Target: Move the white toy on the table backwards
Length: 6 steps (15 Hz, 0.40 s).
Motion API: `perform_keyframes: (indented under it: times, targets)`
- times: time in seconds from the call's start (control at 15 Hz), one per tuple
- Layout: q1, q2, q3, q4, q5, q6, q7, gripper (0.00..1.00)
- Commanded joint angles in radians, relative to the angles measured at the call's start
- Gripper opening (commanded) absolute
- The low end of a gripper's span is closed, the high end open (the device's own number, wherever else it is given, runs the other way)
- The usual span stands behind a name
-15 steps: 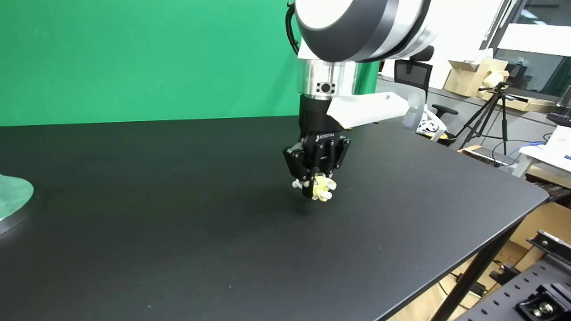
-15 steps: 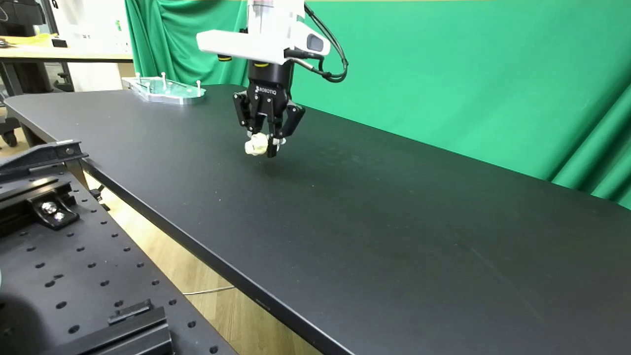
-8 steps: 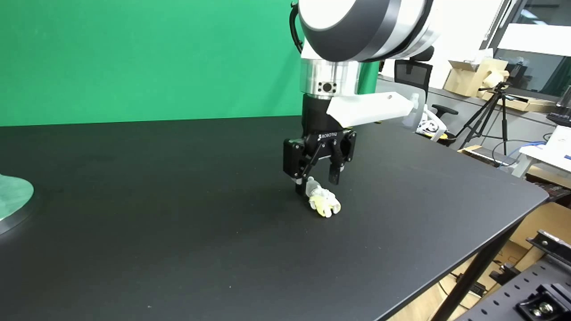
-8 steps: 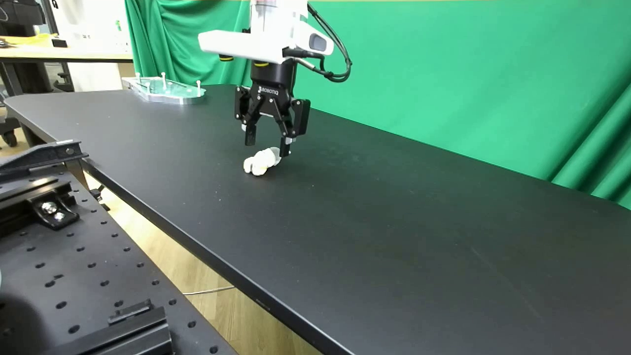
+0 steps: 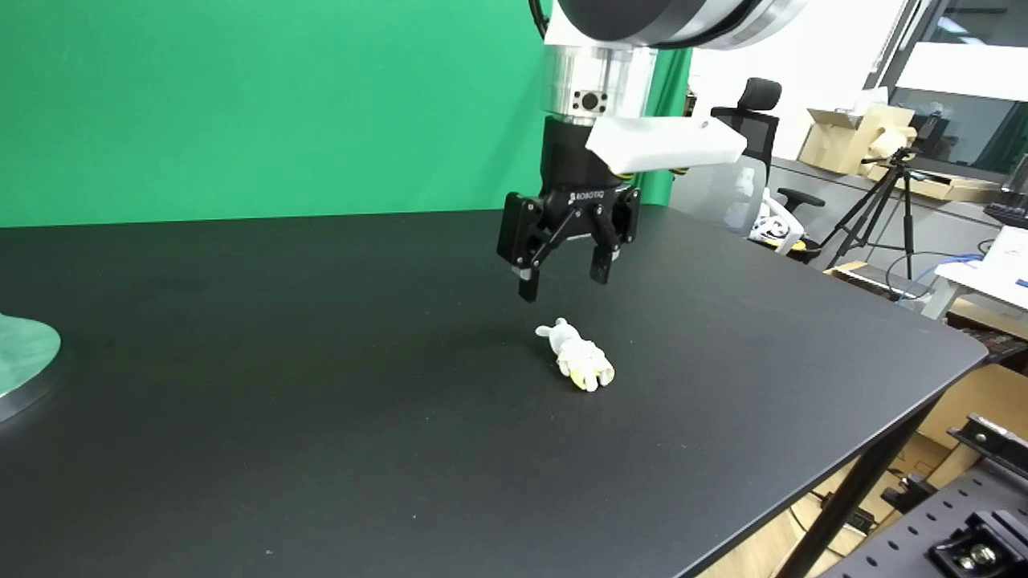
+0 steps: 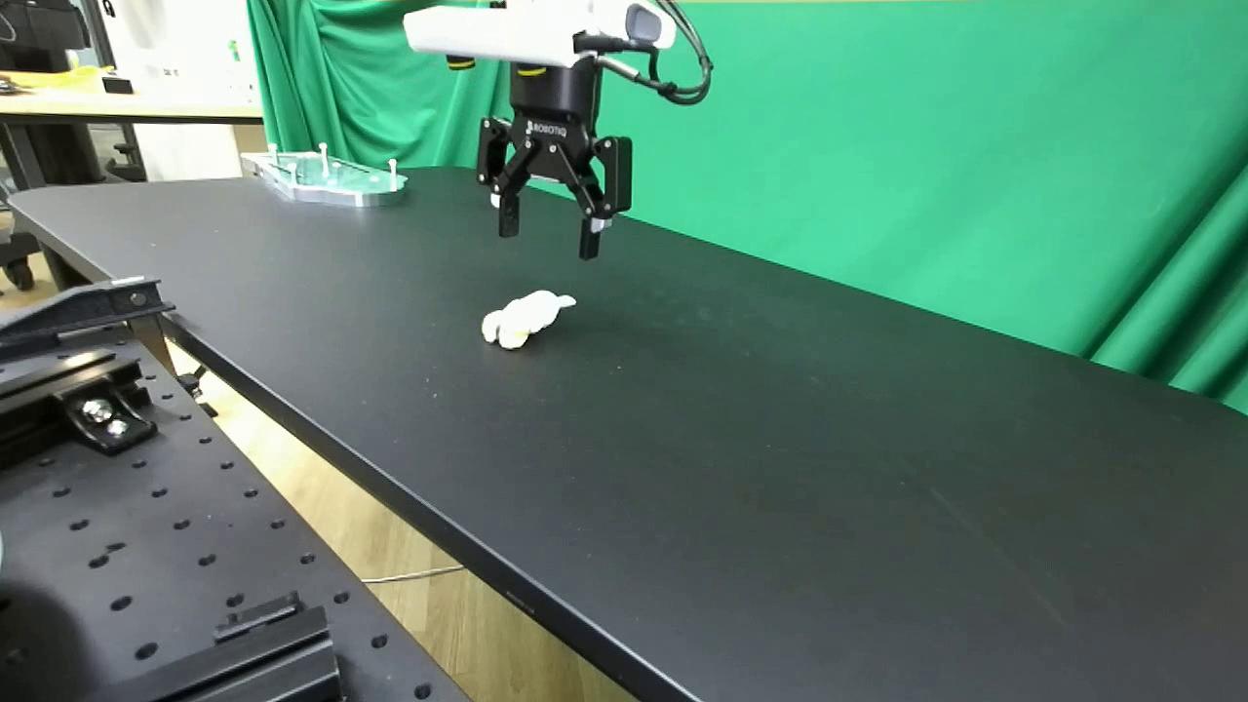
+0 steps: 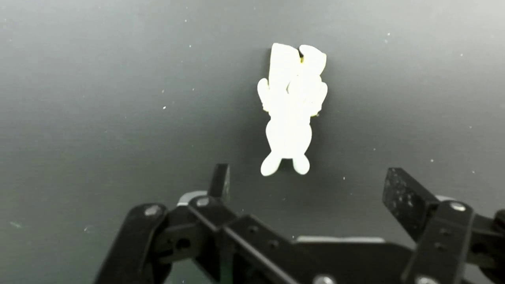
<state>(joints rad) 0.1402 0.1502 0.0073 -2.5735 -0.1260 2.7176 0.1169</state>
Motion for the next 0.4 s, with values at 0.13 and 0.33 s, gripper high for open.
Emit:
perform_keyframes:
  times: [0.13,0.33]
  targets:
    - [-0.017,-0.114,0.015,-0.022,-0.017,-0.07,0.022,1.0]
    - [-0.024,-0.083,0.024,-0.002,-0.001,-0.056,0.0,1.0]
